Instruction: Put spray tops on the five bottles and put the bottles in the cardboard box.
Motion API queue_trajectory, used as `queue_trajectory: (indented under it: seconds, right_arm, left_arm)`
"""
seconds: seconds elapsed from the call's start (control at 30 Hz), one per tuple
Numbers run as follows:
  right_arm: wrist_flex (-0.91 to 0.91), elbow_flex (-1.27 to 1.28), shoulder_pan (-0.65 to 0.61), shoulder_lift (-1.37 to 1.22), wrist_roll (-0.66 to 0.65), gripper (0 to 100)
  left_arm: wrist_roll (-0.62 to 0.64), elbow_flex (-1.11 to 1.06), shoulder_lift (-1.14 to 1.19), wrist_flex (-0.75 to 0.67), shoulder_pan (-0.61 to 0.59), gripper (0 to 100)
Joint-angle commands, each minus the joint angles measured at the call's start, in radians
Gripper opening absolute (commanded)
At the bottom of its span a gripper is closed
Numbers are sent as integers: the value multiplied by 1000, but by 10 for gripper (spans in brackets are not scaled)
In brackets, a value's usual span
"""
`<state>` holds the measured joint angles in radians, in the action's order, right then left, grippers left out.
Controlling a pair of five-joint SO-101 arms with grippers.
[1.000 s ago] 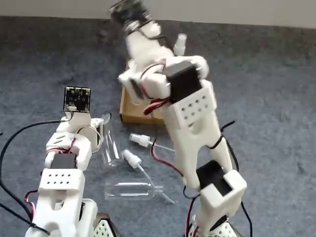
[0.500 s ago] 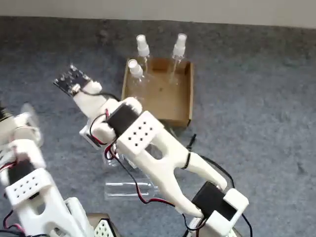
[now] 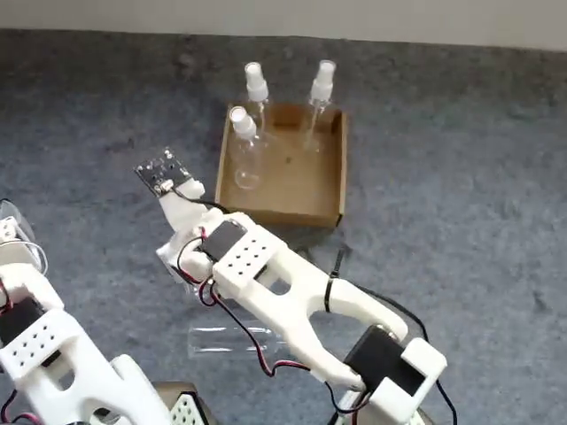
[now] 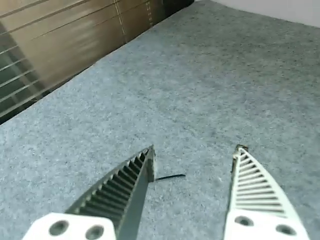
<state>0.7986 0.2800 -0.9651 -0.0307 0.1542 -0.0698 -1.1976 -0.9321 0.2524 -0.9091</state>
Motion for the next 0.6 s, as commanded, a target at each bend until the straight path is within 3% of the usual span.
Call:
queue_trajectory:
  seconds: [0.0,0.33,0.57]
  right_arm:
    - [-24,-12,-8,2,14,357]
    - [-39,-105,-7,-229,15,350]
    - [-39,-107,-8,-219,14,86]
  left_arm:
    - [-26,10,1,-25,-12,196]
    - [-37,7,-1,-25,-15,196]
    - [-37,5,-1,-20,-12,196]
